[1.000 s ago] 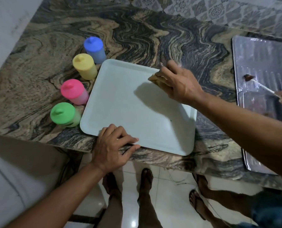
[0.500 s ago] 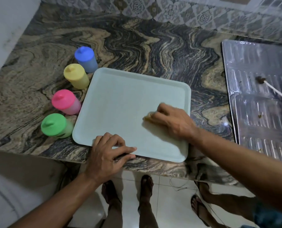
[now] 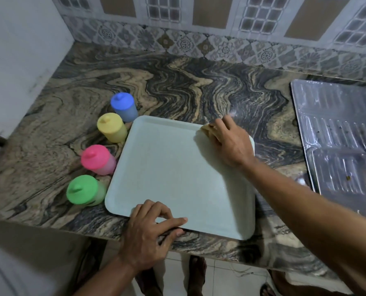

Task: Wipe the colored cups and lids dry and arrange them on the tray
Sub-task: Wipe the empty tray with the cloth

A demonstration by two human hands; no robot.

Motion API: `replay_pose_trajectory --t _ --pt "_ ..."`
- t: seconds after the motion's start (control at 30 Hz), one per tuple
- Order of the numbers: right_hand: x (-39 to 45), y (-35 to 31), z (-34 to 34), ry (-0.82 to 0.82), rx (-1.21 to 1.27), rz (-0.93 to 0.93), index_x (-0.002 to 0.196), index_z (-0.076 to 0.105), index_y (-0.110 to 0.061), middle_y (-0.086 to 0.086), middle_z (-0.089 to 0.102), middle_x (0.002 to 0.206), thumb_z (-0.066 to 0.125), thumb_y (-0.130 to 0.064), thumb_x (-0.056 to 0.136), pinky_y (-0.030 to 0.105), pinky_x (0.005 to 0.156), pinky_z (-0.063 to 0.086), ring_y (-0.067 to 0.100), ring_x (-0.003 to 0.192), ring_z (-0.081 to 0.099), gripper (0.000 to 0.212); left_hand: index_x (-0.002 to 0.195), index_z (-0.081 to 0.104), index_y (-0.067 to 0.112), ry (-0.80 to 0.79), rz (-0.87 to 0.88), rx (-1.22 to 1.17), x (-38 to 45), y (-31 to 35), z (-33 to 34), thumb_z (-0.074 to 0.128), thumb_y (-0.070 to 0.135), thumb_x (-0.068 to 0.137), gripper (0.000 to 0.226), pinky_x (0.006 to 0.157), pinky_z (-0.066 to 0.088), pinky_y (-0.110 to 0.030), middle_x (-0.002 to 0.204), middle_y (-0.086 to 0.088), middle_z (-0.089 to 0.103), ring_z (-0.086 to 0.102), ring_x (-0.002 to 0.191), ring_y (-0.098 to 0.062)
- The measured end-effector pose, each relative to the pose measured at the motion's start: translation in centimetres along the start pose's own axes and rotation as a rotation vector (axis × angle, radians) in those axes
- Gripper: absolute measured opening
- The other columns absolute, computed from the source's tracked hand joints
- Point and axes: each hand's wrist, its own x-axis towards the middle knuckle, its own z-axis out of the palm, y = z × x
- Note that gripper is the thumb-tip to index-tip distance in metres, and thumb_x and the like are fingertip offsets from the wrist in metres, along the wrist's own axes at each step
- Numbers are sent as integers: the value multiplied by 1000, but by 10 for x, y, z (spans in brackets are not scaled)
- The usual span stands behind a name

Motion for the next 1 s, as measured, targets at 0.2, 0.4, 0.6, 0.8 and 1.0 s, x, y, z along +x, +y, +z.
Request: replay_pose_trajectory --t 0.2,0.4,0.6,0.8,1.0 --pt "42 -125 42 86 163 20 107 65 -11 14 60 98 65 -37 103 41 54 47 41 77 63 26 118 73 44 -7 37 13 1 3 -7 74 39 91 28 72 45 -42 101 11 59 56 92 -19" --pt "76 -170 81 -9 30 99 95 72 -9 12 68 77 91 -15 67 32 51 40 35 72 67 34 127 66 56 -25 47 57 1 -2 -8 70 46 91 37 69 42 -38 95 8 55 55 88 -22" --pt "37 -96 49 -8 -47 197 108 62 -10 17 68 101 59 -20 99 40 60 39 41 92 68 14 111 77 46 68 47 13 2 -2 -2 80 34 86 28 67 38 -35 91 15 57 53 82 -17" --pt "-35 9 -2 8 -274 393 102 59 -8 18 65 94 60 -21 105 39 58 37 40 80 66 13 121 73 50 70 41 -9 -1 -5 2 74 42 92 30 69 41 -37 92 16 57 54 83 -15" --pt "-27 -7 -7 44 -210 547 104 52 -10 15 63 96 50 -24 109 38 64 36 27 75 46 15 122 73 48 75 56 19 -2 -8 4 78 42 90 33 69 45 -38 95 16 59 55 85 -15"
